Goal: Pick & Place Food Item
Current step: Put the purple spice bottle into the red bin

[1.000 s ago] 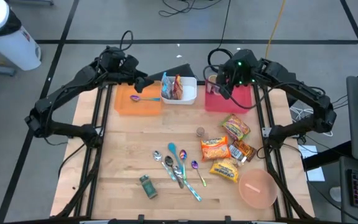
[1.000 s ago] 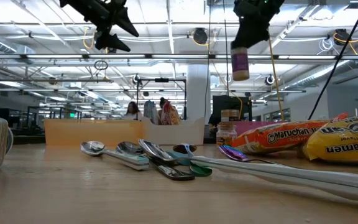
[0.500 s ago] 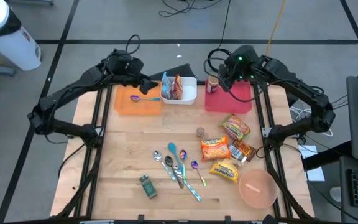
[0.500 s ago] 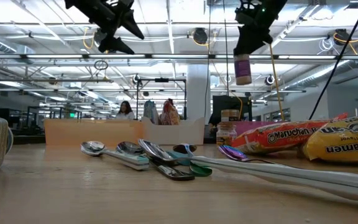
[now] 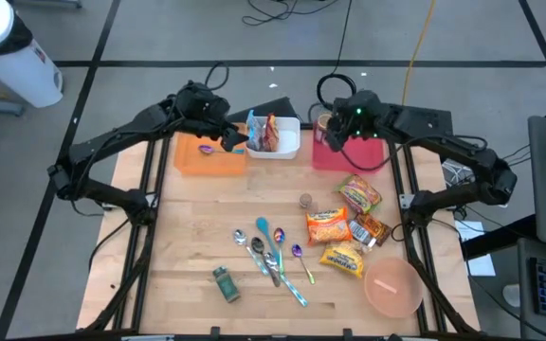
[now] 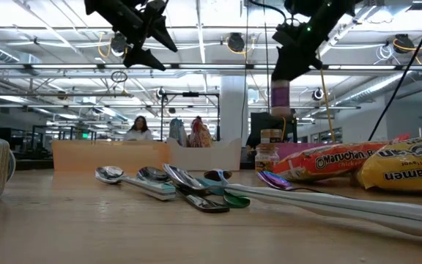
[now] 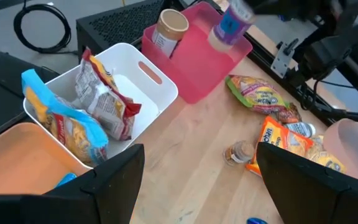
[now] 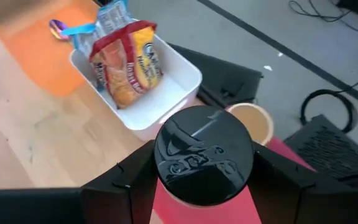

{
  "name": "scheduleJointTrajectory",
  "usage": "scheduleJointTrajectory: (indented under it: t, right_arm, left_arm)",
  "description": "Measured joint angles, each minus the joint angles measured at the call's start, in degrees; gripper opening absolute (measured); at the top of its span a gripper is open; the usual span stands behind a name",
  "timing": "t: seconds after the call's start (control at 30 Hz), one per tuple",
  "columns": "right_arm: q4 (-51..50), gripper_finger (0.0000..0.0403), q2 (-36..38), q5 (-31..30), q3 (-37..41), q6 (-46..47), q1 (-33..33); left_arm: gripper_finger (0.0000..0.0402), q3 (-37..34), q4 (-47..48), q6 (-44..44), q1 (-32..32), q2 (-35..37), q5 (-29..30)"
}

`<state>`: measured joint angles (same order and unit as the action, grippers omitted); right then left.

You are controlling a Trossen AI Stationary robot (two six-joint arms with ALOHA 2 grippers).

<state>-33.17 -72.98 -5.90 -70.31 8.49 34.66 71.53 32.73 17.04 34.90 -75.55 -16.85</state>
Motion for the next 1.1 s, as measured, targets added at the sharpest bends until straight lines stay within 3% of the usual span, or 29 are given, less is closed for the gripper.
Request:
scheduleJointTrajectory:
  t: [0.4, 1.1]
  right_arm:
    - [15.2, 0.0195, 0.1, -1.8, 13.0, 5.8, -2.1]
    - [21.2, 0.0195, -8.5, -2.0, 14.8, 6.5, -0.4]
  left_arm:
    - [0.0319, 0.0, 0.0, 0.8, 0.1, 0.0, -0.1]
    - [0.0319, 0.0, 0.0, 1.1, 0.0, 0.0, -0.1]
